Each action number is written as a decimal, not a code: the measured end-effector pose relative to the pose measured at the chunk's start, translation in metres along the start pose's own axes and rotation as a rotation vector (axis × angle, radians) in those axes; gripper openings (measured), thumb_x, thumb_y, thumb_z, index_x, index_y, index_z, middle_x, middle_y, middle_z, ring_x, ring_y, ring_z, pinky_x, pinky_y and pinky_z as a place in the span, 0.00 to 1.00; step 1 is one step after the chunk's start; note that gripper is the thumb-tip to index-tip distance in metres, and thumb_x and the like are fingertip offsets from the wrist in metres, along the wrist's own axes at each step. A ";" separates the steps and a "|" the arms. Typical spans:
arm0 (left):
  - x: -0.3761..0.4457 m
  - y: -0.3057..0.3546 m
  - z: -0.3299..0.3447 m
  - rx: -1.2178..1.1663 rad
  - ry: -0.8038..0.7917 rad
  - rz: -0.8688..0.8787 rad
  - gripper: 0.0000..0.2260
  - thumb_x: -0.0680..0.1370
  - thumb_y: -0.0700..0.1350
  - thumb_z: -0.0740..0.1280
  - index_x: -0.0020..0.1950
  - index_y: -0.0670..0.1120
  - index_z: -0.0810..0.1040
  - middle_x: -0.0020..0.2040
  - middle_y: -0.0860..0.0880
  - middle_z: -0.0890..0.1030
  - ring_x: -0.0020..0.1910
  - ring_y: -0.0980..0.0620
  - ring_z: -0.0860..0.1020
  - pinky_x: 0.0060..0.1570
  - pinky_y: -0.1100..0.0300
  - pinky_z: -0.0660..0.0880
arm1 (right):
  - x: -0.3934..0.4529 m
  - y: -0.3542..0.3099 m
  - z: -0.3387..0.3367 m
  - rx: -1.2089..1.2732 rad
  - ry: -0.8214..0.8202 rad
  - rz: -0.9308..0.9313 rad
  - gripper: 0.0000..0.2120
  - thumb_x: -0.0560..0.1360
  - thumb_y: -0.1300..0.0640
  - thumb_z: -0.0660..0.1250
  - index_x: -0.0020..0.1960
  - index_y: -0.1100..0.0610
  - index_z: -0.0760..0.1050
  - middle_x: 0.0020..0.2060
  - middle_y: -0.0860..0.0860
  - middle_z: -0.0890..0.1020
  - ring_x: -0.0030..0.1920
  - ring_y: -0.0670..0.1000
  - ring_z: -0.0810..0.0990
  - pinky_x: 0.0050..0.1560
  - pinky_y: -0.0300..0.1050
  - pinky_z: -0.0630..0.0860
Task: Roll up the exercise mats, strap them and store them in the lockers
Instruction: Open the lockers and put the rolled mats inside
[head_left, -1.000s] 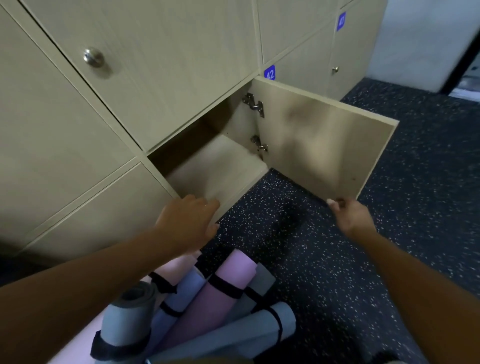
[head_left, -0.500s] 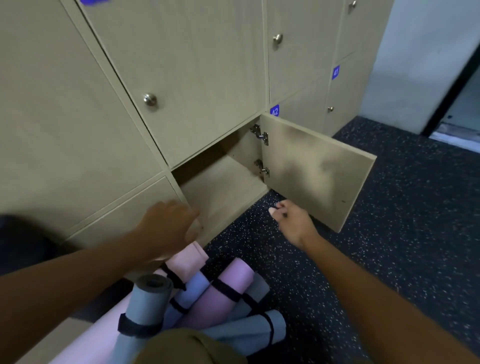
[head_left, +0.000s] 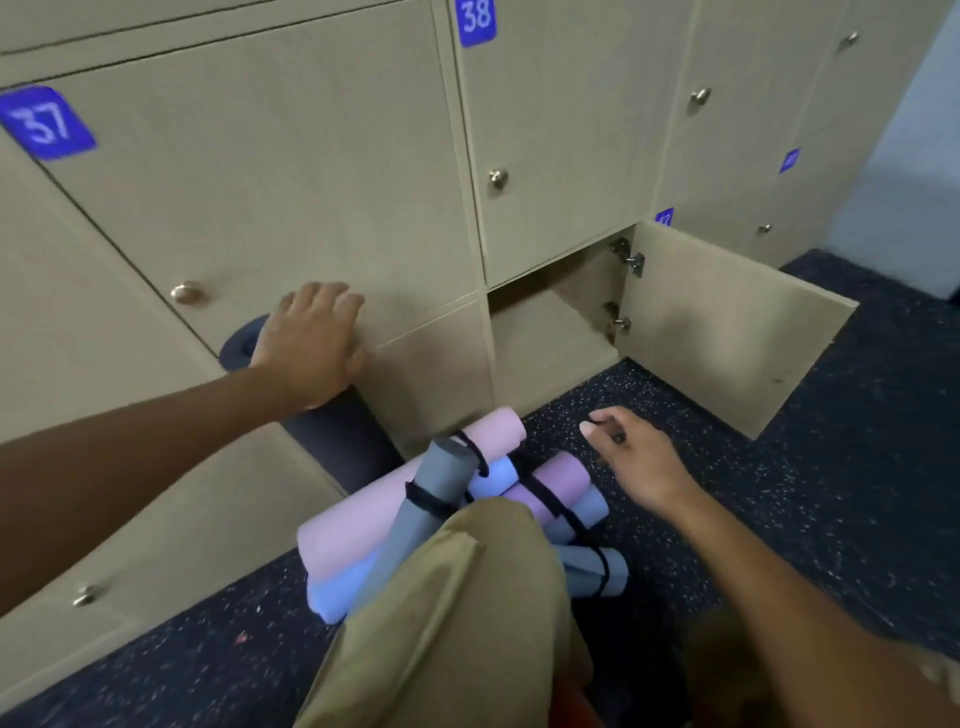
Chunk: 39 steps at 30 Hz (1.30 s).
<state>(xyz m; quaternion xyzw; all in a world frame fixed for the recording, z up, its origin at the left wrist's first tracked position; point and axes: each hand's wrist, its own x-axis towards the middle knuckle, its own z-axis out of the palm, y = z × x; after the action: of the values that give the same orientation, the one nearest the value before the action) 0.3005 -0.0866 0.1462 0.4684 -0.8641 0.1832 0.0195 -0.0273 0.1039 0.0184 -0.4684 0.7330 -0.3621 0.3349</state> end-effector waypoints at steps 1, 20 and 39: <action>-0.008 -0.011 0.003 -0.011 0.014 -0.060 0.29 0.76 0.54 0.72 0.72 0.41 0.71 0.72 0.37 0.72 0.70 0.35 0.69 0.68 0.40 0.66 | -0.004 -0.002 0.004 -0.030 -0.010 -0.004 0.17 0.82 0.46 0.66 0.66 0.54 0.76 0.50 0.46 0.81 0.50 0.49 0.81 0.52 0.43 0.72; -0.044 -0.073 0.059 -0.549 -0.134 -0.431 0.21 0.69 0.51 0.82 0.54 0.43 0.79 0.80 0.42 0.60 0.75 0.35 0.63 0.72 0.40 0.65 | -0.004 0.018 -0.007 -0.285 -0.148 0.053 0.24 0.83 0.45 0.63 0.75 0.53 0.67 0.63 0.55 0.80 0.60 0.54 0.78 0.61 0.51 0.75; 0.031 0.018 -0.144 -0.707 0.331 0.075 0.15 0.73 0.44 0.79 0.55 0.43 0.79 0.76 0.45 0.64 0.71 0.57 0.66 0.67 0.74 0.58 | -0.033 0.033 -0.044 -0.201 -0.072 0.140 0.23 0.82 0.44 0.63 0.74 0.53 0.68 0.61 0.55 0.80 0.56 0.53 0.79 0.59 0.55 0.79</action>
<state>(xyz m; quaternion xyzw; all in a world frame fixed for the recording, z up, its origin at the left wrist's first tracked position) 0.2489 -0.0549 0.2813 0.3648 -0.8757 -0.0518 0.3121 -0.0674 0.1538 0.0187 -0.4601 0.7840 -0.2455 0.3366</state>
